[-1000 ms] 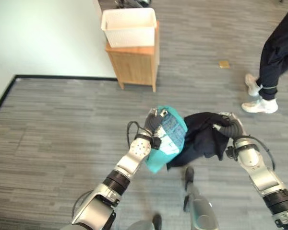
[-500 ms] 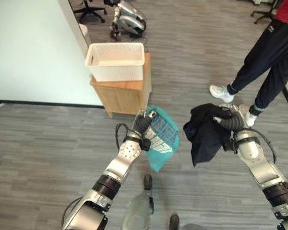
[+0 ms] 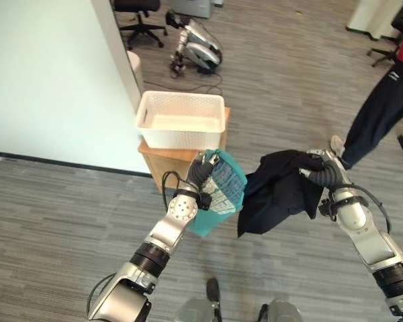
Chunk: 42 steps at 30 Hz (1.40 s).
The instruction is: Pick up bed clothes into laundry basket.
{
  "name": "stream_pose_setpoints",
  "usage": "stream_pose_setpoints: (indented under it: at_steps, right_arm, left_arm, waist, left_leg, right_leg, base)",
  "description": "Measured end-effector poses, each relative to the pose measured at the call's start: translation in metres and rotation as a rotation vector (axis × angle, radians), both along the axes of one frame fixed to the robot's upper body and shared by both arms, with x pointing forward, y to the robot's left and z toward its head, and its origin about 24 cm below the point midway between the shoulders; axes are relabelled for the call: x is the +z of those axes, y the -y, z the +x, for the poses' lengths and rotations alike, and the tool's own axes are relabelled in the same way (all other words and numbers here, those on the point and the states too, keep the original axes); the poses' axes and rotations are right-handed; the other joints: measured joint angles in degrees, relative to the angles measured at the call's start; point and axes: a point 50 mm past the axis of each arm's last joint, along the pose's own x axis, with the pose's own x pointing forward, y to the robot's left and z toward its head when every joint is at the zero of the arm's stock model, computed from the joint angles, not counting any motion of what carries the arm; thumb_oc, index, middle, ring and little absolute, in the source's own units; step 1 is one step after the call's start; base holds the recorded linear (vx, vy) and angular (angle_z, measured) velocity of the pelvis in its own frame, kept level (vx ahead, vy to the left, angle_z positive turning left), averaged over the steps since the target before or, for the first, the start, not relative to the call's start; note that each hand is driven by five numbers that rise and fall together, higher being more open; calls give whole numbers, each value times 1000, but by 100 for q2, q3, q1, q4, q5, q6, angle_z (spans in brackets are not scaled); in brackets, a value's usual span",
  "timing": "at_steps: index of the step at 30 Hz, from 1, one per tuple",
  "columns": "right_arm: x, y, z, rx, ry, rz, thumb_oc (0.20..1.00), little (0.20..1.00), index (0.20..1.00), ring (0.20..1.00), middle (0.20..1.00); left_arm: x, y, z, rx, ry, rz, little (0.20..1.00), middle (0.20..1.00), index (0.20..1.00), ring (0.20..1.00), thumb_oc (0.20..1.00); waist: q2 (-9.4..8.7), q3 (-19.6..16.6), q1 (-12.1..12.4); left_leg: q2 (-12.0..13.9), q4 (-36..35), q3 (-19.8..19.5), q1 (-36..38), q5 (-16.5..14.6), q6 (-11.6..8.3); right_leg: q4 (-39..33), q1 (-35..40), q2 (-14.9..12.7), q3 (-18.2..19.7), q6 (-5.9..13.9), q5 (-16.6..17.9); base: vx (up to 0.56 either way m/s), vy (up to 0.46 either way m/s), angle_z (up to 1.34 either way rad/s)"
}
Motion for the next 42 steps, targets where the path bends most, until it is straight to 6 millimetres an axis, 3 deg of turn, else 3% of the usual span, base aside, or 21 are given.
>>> stream_pose_setpoints:
  at_steps: [3, 5, 6, 7, 9, 10, 11, 13, 15, 17, 18, 20, 22, 26, 27, 29, 30, 33, 37, 40, 42]
  right_arm:
    - [28, 10, -1, -9, 88, -58, 200, 200, 200, 200, 200]
    - [56, 28, 0, -61, 167, -127, 200, 200, 200, 200, 200]
    - [67, 32, 1, -74, 188, -166, 200, 200, 200, 200, 200]
    - [87, 38, 8, -105, 237, -186, 200, 200, 200, 200, 200]
    - [113, 40, 30, -158, 274, -215, 200, 200, 200, 200, 200]
    - [127, 40, 42, -183, 289, -220, 200, 200, 200, 200, 200]
    - [142, 41, 51, -213, 301, -234, 200, 200, 200, 200, 200]
    - [181, 25, 62, -210, 354, -316, 200, 200, 200, 200, 200]
    - [213, 13, 60, -209, 439, -347, 200, 200, 200, 200, 200]
    - [233, 17, 57, -242, 480, -374, 200, 200, 200, 200, 200]
    - [238, 22, 56, -264, 490, -380, 200, 200, 200, 200, 200]
    - [234, 49, 59, -361, 424, -363, 200, 200, 200, 200, 200]
    - [225, 63, 63, -405, 368, -337, 200, 200, 200, 200, 200]
    - [204, 55, 73, -368, 296, -354, 200, 200, 200, 200, 200]
    - [205, 50, 72, -345, 307, -357, 200, 200, 200, 200, 200]
    - [201, 45, 75, -323, 302, -359, 200, 200, 200, 200, 200]
    - [199, 41, 77, -310, 291, -363, 200, 200, 200, 200, 200]
    - [212, 38, 77, -307, 325, -328, 200, 200, 200, 200, 200]
    - [236, 37, 71, -305, 389, -258, 200, 200, 200, 200, 200]
    - [244, 39, 64, -280, 415, -267, 200, 200, 200, 200, 200]
    - [253, 30, 60, -242, 445, -282, 200, 200, 200, 200, 200]
  left_arm:
    - [0, -5, 1, 17, -2, -1, 200, 200, 200, 200, 200]
    - [-10, -14, 1, 50, -38, -5, 200, 200, 200, 200, 200]
    - [-14, -15, -1, 51, -50, 5, 200, 200, 200, 200, 200]
    - [-21, -19, -3, 57, -74, 21, 200, 200, 200, 200, 200]
    - [-32, -22, -3, 61, -119, 57, 200, 200, 200, 200, 200]
    - [-34, -23, -4, 49, -126, 67, 200, 200, 200, 200, 200]
    - [-42, -12, -6, 38, -157, 27, 200, 200, 200, 200, 200]
    - [-43, 0, -9, -6, -163, 17, 200, 200, 200, 200, 200]
    - [-38, 9, -9, -50, -146, 20, 200, 200, 200, 200, 200]
    - [-35, 15, -11, -75, -132, 19, 200, 200, 200, 200, 200]
    - [-34, 18, -11, -87, -127, 19, 200, 200, 200, 200, 200]
    - [-36, 25, -13, -111, -136, 7, 200, 200, 200, 200, 200]
    - [-43, 29, -16, -124, -158, 15, 200, 200, 200, 200, 200]
    - [-59, 25, -23, -115, -221, 29, 200, 200, 200, 200, 200]
    - [-62, 26, -24, -117, -229, 27, 200, 200, 200, 200, 200]
    - [-64, 24, -25, -113, -237, 36, 200, 200, 200, 200, 200]
    - [-66, 23, -25, -117, -244, 56, 200, 200, 200, 200, 200]
    - [-62, 30, -23, -139, -228, 68, 200, 200, 200, 200, 200]
    - [-37, 38, -7, -148, -143, 74, 200, 200, 200, 200, 200]
    - [-20, 46, 2, -165, -89, 71, 200, 200, 200, 200, 200]
    - [-16, 44, 4, -164, -65, 75, 200, 200, 200, 200, 200]
  waist:
    - [28, -9, -68]
    - [36, -23, -77]
    - [49, -26, -68]
    - [25, -42, -124]
    - [-211, -273, -206]
    - [-483, -465, -123]
    - [-247, -461, -64]
    - [-263, -460, 156]
    - [-496, -336, 168]
    - [-525, -324, 285]
    - [-465, -353, 258]
    - [-354, -355, 284]
    - [-205, -353, 287]
    - [-66, -402, 354]
    - [47, -463, 419]
    - [9, -451, 429]
    - [-95, -451, 422]
    - [-136, -443, 172]
    - [-125, -365, 87]
    - [-23, -277, -54]
    - [-289, -166, -163]
  left_leg:
    - [-3, -64, -545, 41, -128, -32]
    - [37, 114, -767, 173, -435, -190]
    - [88, 171, -766, 247, -464, -205]
    - [230, 229, -849, 463, -586, -420]
    - [456, 524, -1000, 678, -925, -758]
    - [484, 1093, -1003, 534, -1130, -1071]
    - [861, 2222, -943, 48, -1194, -1147]
    - [1212, 3726, -950, -815, -1009, -1032]
    - [1208, 3537, -587, -1316, -1011, -1031]
    - [1102, 2432, -115, -1400, -971, -996]
    - [1085, 1956, 23, -1372, -878, -955]
    - [975, 810, 609, -1426, -177, -957]
    - [1119, 281, 992, -1556, 210, -1035]
    - [1237, 156, 1246, -1438, 411, -846]
    - [1195, 133, 1269, -1274, 401, -831]
    - [1161, 160, 1275, -1033, 754, -413]
    - [1019, 93, 1250, -822, 845, -232]
    - [807, -188, 823, -519, 783, -57]
    - [620, -185, -6, -497, 635, 113]
    - [614, -188, -1082, -520, 511, 94]
    - [363, -191, -1612, -364, 456, -78]
  right_leg:
    - [-1553, -104, -33, 536, 120, 909]
    - [-2001, -311, -511, 582, 330, 1604]
    - [-2213, -310, -597, 536, 280, 1760]
    - [-2265, -269, -597, 550, 212, 2026]
    - [-2130, 8, -343, 590, 192, 2083]
    - [-2012, 164, -166, 488, -134, 2041]
    - [-1991, 316, 188, 274, -396, 2043]
    - [-2243, 517, 502, 187, -773, 1908]
    - [-2429, 747, 614, 61, -809, 1754]
    - [-2621, 917, 835, 48, -778, 1589]
    - [-2607, 949, 891, -34, -778, 1523]
    - [-2608, 1166, 1167, -198, -877, 1297]
    - [-2619, 1390, 1421, -289, -1092, 1032]
    - [-2522, 1869, 1617, -209, -1012, 682]
    - [-2314, 1881, 1645, -158, -926, 525]
    - [-1484, 1760, 1503, -165, -565, 144]
    - [-526, 1518, 1278, -289, -244, -75]
    - [1148, 750, 726, -351, -70, -237]
    - [-429, 444, 570, -64, -58, -133]
    - [-2383, 364, 853, 927, -70, 814]
    - [-2600, 329, 566, 1090, 28, 1501]
  base:
    - [365, -275, 89]
    - [360, -319, 57]
    - [319, -344, 40]
    - [258, -295, 37]
    - [217, -367, 50]
    - [130, -328, 40]
    - [109, -314, 12]
    - [153, -250, -15]
    - [371, -51, 16]
    - [457, 66, -3]
    - [304, 48, 6]
    - [361, 47, 19]
    - [401, 52, 13]
    - [361, 55, -17]
    - [275, 15, -52]
    - [312, 29, -28]
    - [328, 11, 1]
    - [191, -56, 62]
    - [275, -142, 115]
    - [298, -128, 167]
    - [30, -106, 174]
